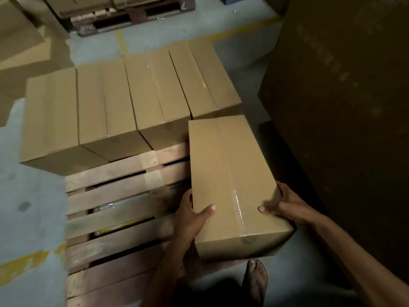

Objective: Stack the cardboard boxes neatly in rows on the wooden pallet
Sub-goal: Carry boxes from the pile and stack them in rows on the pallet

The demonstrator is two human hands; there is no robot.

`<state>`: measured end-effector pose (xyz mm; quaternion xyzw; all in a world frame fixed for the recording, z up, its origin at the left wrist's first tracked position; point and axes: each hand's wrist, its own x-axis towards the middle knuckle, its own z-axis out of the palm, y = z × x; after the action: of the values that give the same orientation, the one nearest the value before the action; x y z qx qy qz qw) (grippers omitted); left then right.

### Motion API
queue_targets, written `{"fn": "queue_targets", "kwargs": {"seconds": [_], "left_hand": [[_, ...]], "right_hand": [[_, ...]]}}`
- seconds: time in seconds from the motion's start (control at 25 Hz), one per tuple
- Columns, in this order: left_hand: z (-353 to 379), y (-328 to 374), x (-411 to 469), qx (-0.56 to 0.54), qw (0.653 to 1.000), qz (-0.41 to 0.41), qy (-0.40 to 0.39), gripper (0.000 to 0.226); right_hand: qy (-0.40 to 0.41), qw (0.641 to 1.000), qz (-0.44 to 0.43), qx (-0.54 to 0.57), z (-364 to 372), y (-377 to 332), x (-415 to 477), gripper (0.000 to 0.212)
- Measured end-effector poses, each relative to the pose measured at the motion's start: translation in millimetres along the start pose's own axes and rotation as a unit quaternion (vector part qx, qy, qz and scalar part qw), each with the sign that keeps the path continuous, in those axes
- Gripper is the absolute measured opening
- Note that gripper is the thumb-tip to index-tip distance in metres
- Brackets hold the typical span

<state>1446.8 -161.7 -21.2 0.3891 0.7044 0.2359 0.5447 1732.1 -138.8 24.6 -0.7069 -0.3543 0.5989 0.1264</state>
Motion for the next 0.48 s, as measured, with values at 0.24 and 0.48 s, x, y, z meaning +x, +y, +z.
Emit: {"fn": "queue_targets", "kwargs": {"seconds": [0.24,0.48], "left_hand": [[75.6,-60.6,84.6,-0.026,0.999,0.011,0.033,0.092],[122.7,-101.8,115.0,-0.049,0.997,0.028,0.055,0.080]], "right_hand": [[-0.016,0.999,-0.034,0.009,-26.8,59.7,125.7,0.113],[0.005,0.998,-0.055,-0.005,-38.7,100.3,181.0,0.115]]}}
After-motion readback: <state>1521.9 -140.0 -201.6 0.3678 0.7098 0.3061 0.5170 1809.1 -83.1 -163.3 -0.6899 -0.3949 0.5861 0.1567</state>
